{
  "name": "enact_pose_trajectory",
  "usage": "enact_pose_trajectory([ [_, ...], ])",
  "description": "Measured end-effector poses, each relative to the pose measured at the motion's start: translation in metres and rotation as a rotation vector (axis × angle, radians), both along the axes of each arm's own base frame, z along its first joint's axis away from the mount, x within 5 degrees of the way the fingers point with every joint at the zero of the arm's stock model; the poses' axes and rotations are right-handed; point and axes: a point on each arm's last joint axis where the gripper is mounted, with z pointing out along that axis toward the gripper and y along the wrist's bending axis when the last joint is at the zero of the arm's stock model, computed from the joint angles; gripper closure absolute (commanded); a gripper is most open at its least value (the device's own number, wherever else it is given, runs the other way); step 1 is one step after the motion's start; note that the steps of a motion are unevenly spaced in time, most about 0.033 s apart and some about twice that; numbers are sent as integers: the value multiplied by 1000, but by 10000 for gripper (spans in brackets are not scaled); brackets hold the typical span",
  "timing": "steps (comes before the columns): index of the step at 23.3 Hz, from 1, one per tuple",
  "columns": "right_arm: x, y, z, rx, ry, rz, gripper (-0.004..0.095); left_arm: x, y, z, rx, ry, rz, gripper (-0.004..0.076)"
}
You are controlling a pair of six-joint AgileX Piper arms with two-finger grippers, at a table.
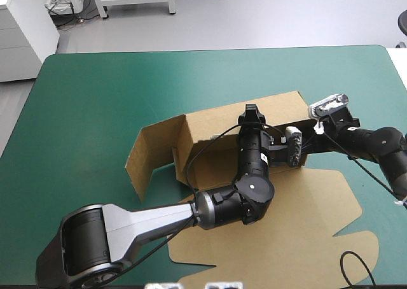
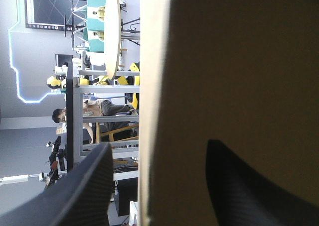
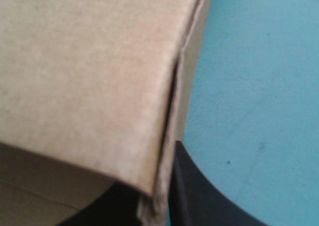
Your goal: Fold the box
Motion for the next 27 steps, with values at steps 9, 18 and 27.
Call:
enact_pose_trajectory([
  [9,-1,1,0,7,14,3,907,-41,-12,0,19,-20,-2,401],
  [18,-1,0,0,6,15,3,907,-96,-23,16,-20,-95,-76,727],
  [27,-1,1,0,6,15,4,907,-105,32,116,-396,-84,-137,727],
])
